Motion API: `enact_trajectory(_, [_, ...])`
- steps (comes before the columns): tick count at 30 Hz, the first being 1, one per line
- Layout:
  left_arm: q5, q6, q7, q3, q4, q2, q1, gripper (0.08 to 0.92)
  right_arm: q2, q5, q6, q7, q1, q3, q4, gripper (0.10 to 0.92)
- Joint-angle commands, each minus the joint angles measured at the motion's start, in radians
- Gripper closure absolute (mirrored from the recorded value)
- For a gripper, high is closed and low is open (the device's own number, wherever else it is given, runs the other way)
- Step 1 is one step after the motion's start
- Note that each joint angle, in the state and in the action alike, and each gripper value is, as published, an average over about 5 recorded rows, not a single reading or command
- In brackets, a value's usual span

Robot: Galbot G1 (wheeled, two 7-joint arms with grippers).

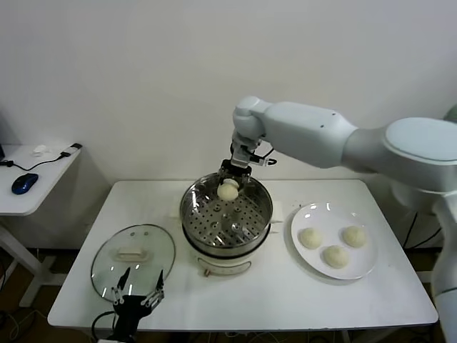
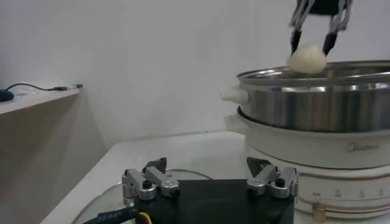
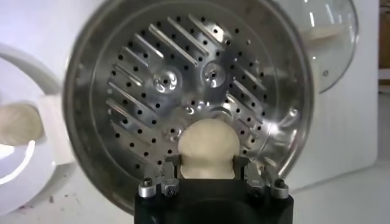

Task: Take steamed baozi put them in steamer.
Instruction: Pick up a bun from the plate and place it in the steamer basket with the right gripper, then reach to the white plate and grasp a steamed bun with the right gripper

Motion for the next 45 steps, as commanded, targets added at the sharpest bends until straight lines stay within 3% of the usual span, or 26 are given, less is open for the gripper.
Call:
enact_trajectory(1, [0.008,-0.004,-0.002,0.001,-0.004,-0.008,0.011,0.177,0.104,-0.136,0.119,0.004,-0.134,0.093,-0.265,0.448])
enact_trajectory(8, [0.010,-0.003,-0.005,0.003,0.005,-0.015,0.002,0.177,0.147,-0.133,0.156,0.002,-0.157,0.126,-0.344,0.420])
enact_trajectory(15, [0.014,0.002,-0.002,0.006,0.001,-0.022,-0.005,0.177,0.161,-0.060,0.198,-0.037,-0.137,0.149,-0.370,0.246])
enact_trajectory(18, [0.016,0.004,0.001,0.007,-0.006,-0.022,-0.004,0.177,0.123,0.085,0.195,-0.106,-0.073,0.119,-0.324,0.209])
enact_trajectory(20, [0.017,0.007,0.002,0.007,-0.012,-0.022,-0.003,0.177,0.072,0.261,0.160,-0.158,0.008,0.045,-0.256,0.205])
enact_trajectory(24, [0.020,0.009,0.006,0.007,-0.021,-0.022,-0.006,0.177,-0.078,0.691,-0.051,-0.181,0.219,-0.215,-0.026,0.203])
enact_trajectory(27, [0.018,0.010,0.009,0.006,-0.028,-0.021,-0.009,0.177,-0.233,0.857,-0.279,-0.144,0.357,-0.392,0.164,0.202])
enact_trajectory(36, [0.015,0.014,0.007,0.003,-0.019,-0.017,-0.029,0.177,-0.612,0.773,-0.706,0.009,0.519,-0.685,0.491,0.202])
enact_trajectory(41, [0.011,0.020,0.006,-0.001,-0.012,-0.019,-0.036,0.177,-0.726,0.831,-0.879,0.123,0.405,-0.674,0.636,0.203])
enact_trajectory(45, [-0.013,0.036,0.010,-0.002,-0.025,-0.019,-0.030,0.177,-0.768,0.786,-0.958,0.219,0.225,-0.549,0.648,0.203])
